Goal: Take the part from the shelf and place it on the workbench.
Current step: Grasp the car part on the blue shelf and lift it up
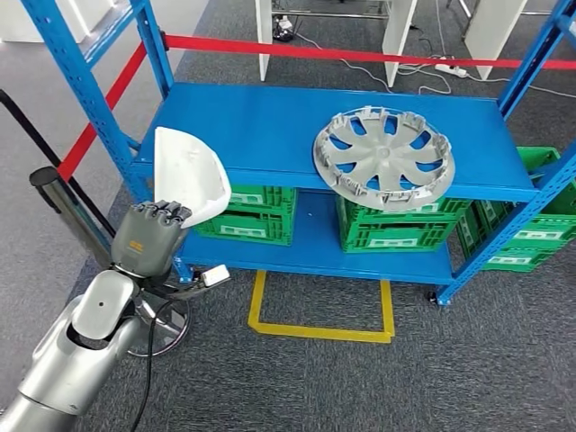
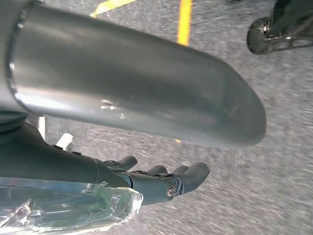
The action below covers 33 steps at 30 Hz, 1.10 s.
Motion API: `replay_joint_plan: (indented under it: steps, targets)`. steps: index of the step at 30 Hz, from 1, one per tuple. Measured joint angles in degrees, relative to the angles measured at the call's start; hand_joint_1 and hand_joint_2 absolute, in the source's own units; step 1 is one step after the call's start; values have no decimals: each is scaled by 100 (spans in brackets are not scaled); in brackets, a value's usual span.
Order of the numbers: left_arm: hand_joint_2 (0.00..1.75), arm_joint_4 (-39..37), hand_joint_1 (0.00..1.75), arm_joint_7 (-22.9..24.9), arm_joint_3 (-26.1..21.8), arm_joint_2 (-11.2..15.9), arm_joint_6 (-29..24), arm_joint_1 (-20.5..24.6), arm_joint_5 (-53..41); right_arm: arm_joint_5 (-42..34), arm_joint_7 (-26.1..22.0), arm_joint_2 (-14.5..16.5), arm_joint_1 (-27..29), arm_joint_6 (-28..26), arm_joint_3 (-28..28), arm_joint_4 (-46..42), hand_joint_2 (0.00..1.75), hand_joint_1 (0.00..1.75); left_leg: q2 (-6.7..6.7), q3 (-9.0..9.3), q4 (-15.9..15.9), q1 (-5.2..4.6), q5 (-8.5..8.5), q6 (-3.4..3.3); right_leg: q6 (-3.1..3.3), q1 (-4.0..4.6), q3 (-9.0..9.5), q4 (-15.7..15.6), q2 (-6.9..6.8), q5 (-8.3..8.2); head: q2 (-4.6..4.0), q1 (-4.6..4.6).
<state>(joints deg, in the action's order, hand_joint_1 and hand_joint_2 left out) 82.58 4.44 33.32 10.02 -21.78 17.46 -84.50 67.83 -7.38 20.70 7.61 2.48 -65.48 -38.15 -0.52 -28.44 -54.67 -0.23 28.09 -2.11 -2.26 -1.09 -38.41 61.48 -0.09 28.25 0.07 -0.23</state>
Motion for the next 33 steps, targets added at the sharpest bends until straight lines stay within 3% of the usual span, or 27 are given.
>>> replay_joint_plan:
  steps: [2, 3, 4, 5, 7, 9, 11, 13, 14, 15, 17, 18, 19, 20, 22, 24, 25, 28, 29, 30, 32, 33]
  targets:
    - [175, -5, 175, 0, -9, 3, 4, -14, 1, -29, 9, 0, 8, -18, 17, 9, 0, 0, 0, -176, -9, -28, -138, -43, -22, 1, -191, 754, 0, 535, 1, 18]
    - [175, -13, 175, 0, -11, 4, 8, -24, 2, -66, 19, 0, 10, -38, 39, 12, 0, 0, -1, -265, -17, -45, -205, -48, -25, 4, -224, 1066, 0, 630, 2, 19]
    - [175, -25, 175, 0, -16, 5, 12, -35, 4, -120, 34, 0, 16, -60, 74, 14, 0, 0, -3, -354, -26, -60, -268, -47, -19, 9, -182, 1221, 0, 599, 1, 19]
    - [175, -39, 175, 0, -28, 5, 15, -46, 9, -189, 53, 0, 26, -81, 125, 16, 0, 0, -4, -440, -37, -72, -328, -43, -1, 19, -38, 1171, -1, 465, 1, 19]
    - [175, -68, 175, 0, -76, 7, 20, -55, 23, -335, 109, 0, 49, -105, 245, 16, 0, 0, -5, -575, -60, -89, -434, -26, 70, 55, 524, 519, 1, 206, 1, 20]
    - [175, -87, 175, -1, -151, 12, 22, -54, 37, -471, 167, 0, 58, -121, 378, 15, 0, 0, -6, -668, -88, -110, -540, 10, 142, 92, 1124, -336, -4, 234, 1, 17]
    - [175, -115, 175, -11, -226, 24, 24, -52, 54, -613, 227, 0, 80, -135, 517, 14, 0, 0, -10, -723, -104, -110, -648, 60, 181, 117, 1307, -710, -7, 309, 1, 17]
    - [175, -157, 175, -37, -299, 40, 27, -59, 91, -806, 321, 5, 136, -149, 681, 10, 0, 0, 2, -767, -150, -88, -627, 127, 242, 103, 1216, -725, -22, 228, 1, 23]
    - [175, -178, 175, -58, -340, 51, 31, -63, 128, -914, 370, 8, 168, -159, 777, 2, 0, 0, 12, -808, -267, -73, -463, 173, 286, 92, 1167, -732, -35, 171, 0, 20]
    - [175, -198, 175, -79, -382, 63, 37, -67, 180, -1019, 423, 11, 198, -170, 876, -10, 0, 0, 22, -868, -468, -53, -220, 219, 320, 79, 1114, -740, -47, 109, 0, 18]
    - [175, -243, 175, -129, -478, 82, 66, -70, 333, -1216, 520, 11, 262, -194, 1106, -50, 0, 0, 28, -1034, -1175, 0, 368, 305, 348, 81, 978, -724, -51, -23, 0, 10]
    - [175, -268, 175, -157, -526, 85, 88, -74, 419, -1301, 567, 11, 298, -202, 1226, -75, 0, 0, 28, -1085, -1513, 27, 518, 337, 341, 80, 895, -704, -50, -91, 0, 8]
    - [175, -292, 175, -185, -573, 86, 110, -81, 500, -1378, 611, 11, 336, -210, 1349, -103, 0, 0, 28, -1074, -1742, 53, 540, 364, 329, 77, 796, -675, -50, -158, 0, 10]
    - [175, -312, 175, -209, -615, 87, 126, -89, 566, -1437, 645, 11, 371, -217, 1461, -127, 0, 0, 28, -973, -1767, 78, 434, 384, 311, 73, 688, -638, -50, -215, 0, 8]
    - [175, -336, 175, -237, -689, 84, 138, -97, 646, -1527, 701, 11, 427, -227, 1663, -176, 0, 0, 29, -488, -1246, 120, 154, 406, 262, 62, 496, -549, -49, -299, 0, 8]
    - [175, -343, 175, -257, -750, 79, 138, -92, 698, -1607, 754, 11, 470, -238, 1836, -235, 0, 0, 41, 47, -476, 121, 158, 383, 198, 66, 363, -458, -42, -369, 1, 10]
    - [175, -348, 175, -268, -776, 77, 138, -91, 724, -1648, 783, 11, 492, -243, 1912, -267, 0, 0, 47, 186, -236, 108, 214, 350, 163, 68, 321, -435, -40, -414, 0, 9]
    - [175, -376, 175, -295, -842, 73, 138, -103, 792, -1753, 862, 11, 572, -254, 2091, -338, 0, 0, 34, 113, -127, 69, 163, 189, 62, 42, 228, -425, -35, -503, 1, 13]
    - [175, -388, 175, -299, -860, 67, 138, -108, 811, -1781, 889, 11, 602, -257, 2140, -357, 0, 0, 20, 49, -123, 69, 96, 130, 38, 31, 165, -343, -30, -380, 1, 19]
    - [175, -401, 175, -299, -877, 62, 138, -111, 827, -1804, 909, 11, 629, -261, 2186, -376, 0, 0, 7, -30, -114, 71, 18, 79, 20, 26, 75, -157, -22, -153, 1, 25]
    - [175, -429, 175, -300, -916, 55, 138, -119, 848, -1836, 940, 11, 661, -267, 2268, -411, 0, 0, -2, -221, -117, 53, -134, 24, 8, 27, -140, 532, -14, 446, 1, 42]
    - [175, -446, 175, -300, -938, 55, 138, -125, 859, -1848, 946, 11, 665, -267, 2303, -425, 0, 0, -2, -325, -121, 37, -212, 17, 9, 31, -209, 904, -12, 633, 2, 44]
